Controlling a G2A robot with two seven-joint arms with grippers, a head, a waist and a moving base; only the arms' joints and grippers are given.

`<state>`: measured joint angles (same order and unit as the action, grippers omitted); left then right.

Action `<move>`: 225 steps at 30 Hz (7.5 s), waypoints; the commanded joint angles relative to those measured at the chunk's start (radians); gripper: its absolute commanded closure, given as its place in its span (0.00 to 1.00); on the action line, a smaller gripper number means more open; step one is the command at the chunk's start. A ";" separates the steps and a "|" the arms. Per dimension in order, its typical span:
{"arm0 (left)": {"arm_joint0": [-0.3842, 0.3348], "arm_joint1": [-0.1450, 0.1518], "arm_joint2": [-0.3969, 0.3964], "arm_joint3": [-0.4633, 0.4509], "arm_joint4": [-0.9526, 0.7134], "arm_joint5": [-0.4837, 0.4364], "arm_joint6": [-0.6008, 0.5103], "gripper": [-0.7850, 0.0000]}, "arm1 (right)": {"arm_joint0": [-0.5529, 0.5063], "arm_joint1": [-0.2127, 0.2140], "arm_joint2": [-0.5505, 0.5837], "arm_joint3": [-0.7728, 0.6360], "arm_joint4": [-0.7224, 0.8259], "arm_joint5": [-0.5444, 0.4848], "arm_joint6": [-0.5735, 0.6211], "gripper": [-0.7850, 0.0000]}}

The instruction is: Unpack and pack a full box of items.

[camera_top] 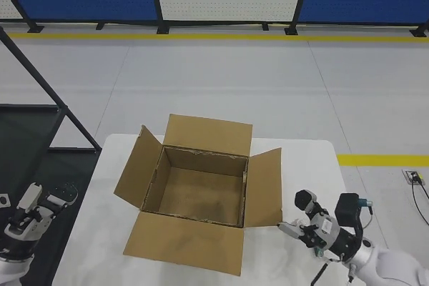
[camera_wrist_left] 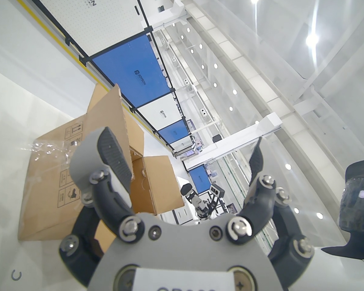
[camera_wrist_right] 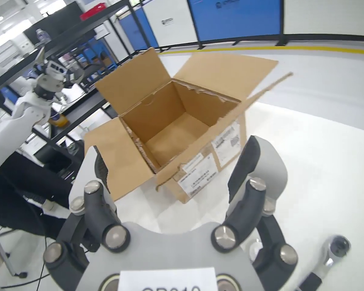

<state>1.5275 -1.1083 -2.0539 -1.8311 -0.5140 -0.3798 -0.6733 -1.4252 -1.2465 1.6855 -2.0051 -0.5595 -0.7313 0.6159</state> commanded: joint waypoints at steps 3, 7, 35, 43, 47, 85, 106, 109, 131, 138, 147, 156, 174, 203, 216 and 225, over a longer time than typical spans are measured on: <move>0.002 0.002 -0.018 0.037 0.006 -0.010 -0.006 0.00 | 0.008 0.014 -0.015 0.003 0.074 -0.118 0.051 0.00; 0.006 0.007 -0.030 0.097 0.066 -0.035 -0.033 0.00 | 0.020 0.032 -0.027 0.018 0.148 -0.196 0.120 0.00; -0.074 -0.009 0.322 0.226 1.426 0.012 0.591 0.00 | -0.003 0.085 -0.036 0.045 0.144 -0.030 0.050 0.00; -0.068 -0.009 0.318 0.212 1.421 0.009 0.601 0.00 | 0.009 0.088 0.000 0.151 0.232 0.123 -0.056 0.00; -0.060 -0.008 0.312 0.195 1.419 0.003 0.605 0.00 | 0.074 0.088 -0.026 0.189 0.189 0.246 -0.070 1.00; -0.042 -0.002 0.250 0.146 1.272 -0.028 0.551 0.00 | 0.532 0.047 -0.441 0.591 0.051 0.554 0.039 1.00; -0.022 -0.001 0.236 0.137 1.263 -0.032 0.569 0.00 | 0.670 0.018 -0.538 0.770 0.106 0.489 0.008 1.00; -0.019 -0.001 0.232 0.135 1.261 -0.031 0.568 0.00 | 0.652 0.025 -0.508 0.751 0.102 0.488 -0.002 1.00; -0.042 0.002 0.209 0.110 1.205 -0.026 0.549 0.00 | 0.137 0.115 -0.054 0.175 -0.089 0.688 -0.038 0.00; -0.042 0.002 0.192 0.108 1.133 -0.031 0.536 0.00 | 0.121 0.115 -0.043 0.163 -0.081 0.687 -0.045 0.00; -0.040 0.002 0.192 0.101 1.128 -0.030 0.543 0.00 | 0.118 0.117 -0.050 0.159 -0.143 0.706 -0.049 0.00; -0.026 -0.008 0.196 0.090 1.128 0.061 0.631 0.00 | 0.073 0.125 -0.129 0.032 -0.707 0.984 0.071 0.00; -0.040 -0.004 0.157 0.107 1.135 0.046 0.624 0.00 | 0.082 0.138 -0.135 0.059 -0.907 0.845 0.404 0.00; -0.040 -0.004 0.157 0.107 1.135 0.046 0.624 0.00 | 0.396 0.112 -0.265 0.398 -0.606 0.797 0.713 0.64; -0.040 -0.004 0.157 0.107 1.135 0.046 0.624 0.00 | 0.448 0.109 -0.282 0.490 -0.543 0.778 0.710 0.64; -0.040 -0.004 0.157 0.107 1.135 0.046 0.624 0.00 | 0.465 0.108 -0.299 0.524 -0.529 0.774 0.700 0.58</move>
<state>1.4871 -1.1126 -1.8966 -1.7244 0.6210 -0.3339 -0.0489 -0.9619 -1.1384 1.3885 -1.4847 -1.0890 0.0442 1.3166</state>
